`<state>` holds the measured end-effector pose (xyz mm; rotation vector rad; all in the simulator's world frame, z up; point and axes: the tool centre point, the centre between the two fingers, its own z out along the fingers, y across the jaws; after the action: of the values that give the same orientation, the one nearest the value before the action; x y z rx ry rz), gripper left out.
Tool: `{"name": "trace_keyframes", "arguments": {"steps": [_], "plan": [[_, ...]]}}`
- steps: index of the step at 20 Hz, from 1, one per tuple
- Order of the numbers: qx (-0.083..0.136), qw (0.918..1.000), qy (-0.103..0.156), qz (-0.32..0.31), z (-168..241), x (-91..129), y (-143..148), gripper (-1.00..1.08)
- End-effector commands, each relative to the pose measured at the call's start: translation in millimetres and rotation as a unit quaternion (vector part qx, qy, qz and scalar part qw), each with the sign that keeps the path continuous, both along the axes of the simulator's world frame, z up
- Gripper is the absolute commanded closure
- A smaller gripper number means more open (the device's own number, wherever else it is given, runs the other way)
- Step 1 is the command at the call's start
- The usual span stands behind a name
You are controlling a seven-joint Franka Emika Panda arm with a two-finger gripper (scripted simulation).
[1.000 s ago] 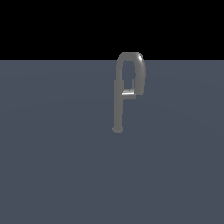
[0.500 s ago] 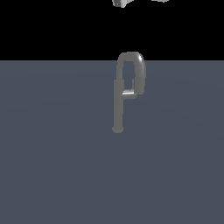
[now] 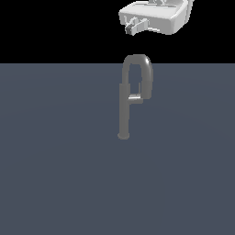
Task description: Turn on the faucet by rotating a designated handle.
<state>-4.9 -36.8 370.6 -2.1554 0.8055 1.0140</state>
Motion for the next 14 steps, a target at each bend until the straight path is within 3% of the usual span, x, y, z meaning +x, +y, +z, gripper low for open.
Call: {"name": "trace_keyframes", "arguments": {"steps": [1,7,14], "plan": [[0.02,0.9993,0.024,-0.02,-13.6,10.2,-5.2,1.08],[0.072,0.9908,0.087,-0.074,-51.9,32.0,-17.3,1.08],[0.129,0.9696,0.158,-0.135,-99.8,49.3,-28.0,1.08]]}}
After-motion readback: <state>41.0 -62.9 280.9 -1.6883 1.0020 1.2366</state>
